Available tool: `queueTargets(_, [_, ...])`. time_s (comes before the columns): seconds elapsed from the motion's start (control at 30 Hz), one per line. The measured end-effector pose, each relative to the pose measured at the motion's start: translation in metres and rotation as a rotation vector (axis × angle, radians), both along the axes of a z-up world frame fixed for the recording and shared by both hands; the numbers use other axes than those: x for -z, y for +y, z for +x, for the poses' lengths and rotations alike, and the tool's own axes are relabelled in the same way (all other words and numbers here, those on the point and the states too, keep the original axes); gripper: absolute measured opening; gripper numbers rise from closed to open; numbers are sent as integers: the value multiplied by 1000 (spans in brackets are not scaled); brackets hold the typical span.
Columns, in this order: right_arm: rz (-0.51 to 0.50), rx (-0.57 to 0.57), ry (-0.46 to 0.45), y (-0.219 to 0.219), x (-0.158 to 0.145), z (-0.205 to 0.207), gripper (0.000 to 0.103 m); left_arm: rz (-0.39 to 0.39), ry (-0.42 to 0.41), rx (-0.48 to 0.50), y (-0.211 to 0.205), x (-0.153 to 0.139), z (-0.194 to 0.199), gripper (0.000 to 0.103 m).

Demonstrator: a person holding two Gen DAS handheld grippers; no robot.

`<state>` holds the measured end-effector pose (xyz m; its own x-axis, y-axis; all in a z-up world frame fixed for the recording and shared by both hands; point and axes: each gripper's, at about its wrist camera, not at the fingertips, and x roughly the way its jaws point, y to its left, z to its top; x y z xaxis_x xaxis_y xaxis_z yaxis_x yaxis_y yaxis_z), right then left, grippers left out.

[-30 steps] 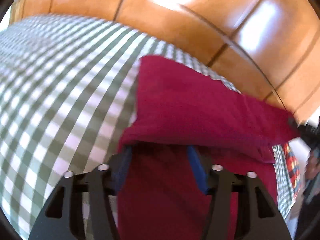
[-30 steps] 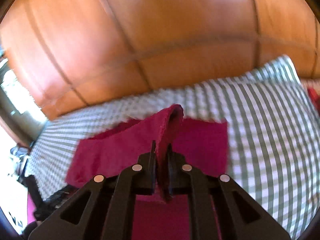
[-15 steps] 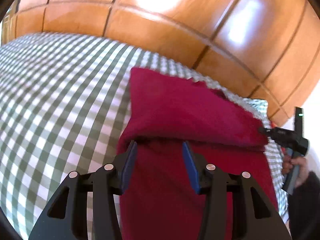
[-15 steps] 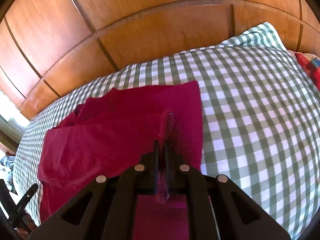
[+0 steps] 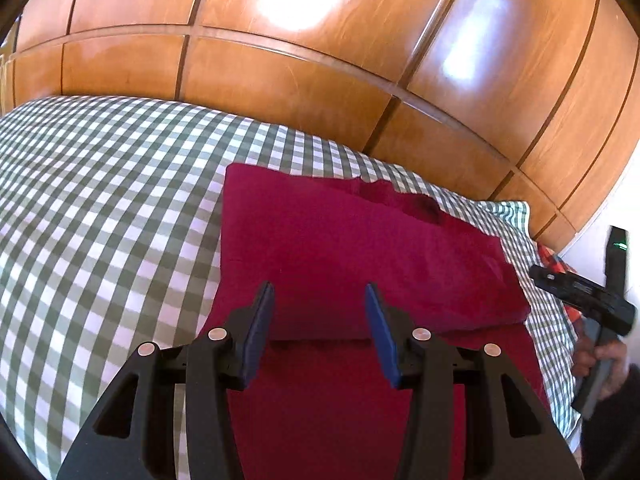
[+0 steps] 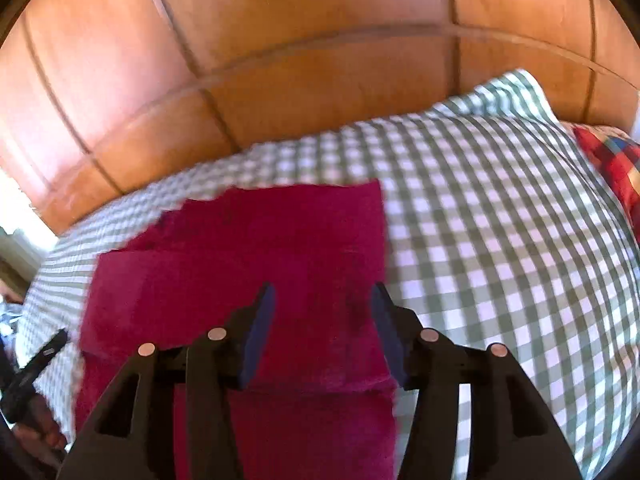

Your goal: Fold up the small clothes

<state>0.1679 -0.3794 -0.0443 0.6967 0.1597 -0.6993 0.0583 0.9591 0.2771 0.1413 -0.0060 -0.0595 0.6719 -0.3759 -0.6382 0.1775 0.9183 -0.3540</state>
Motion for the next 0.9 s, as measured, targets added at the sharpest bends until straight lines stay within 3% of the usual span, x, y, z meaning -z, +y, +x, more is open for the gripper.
queueTargets(0.2, [-82, -85, 34, 48, 18, 13, 59, -40, 17, -16, -4, -4, 38, 46])
queueTargets(0.37, [-266, -4, 78, 51, 61, 28, 61, 11, 84, -91, -4, 20, 79, 46])
queueTargets(0.43, [-279, -18, 4, 51, 74, 21, 63, 65, 119, -119, -3, 42, 86, 46])
queueTargets(0.53, [-316, -16, -8, 56, 77, 19, 64, 119, 63, -111, -7, 53, 81, 46])
queueTargets(0.7, [-306, -14, -16, 55, 78, 19, 64, 203, 61, -120, -16, 40, 76, 47])
queueTargets(0.9, [-305, -14, -16, 57, 77, 21, 64, 205, 38, -114, -8, 19, 40, 53])
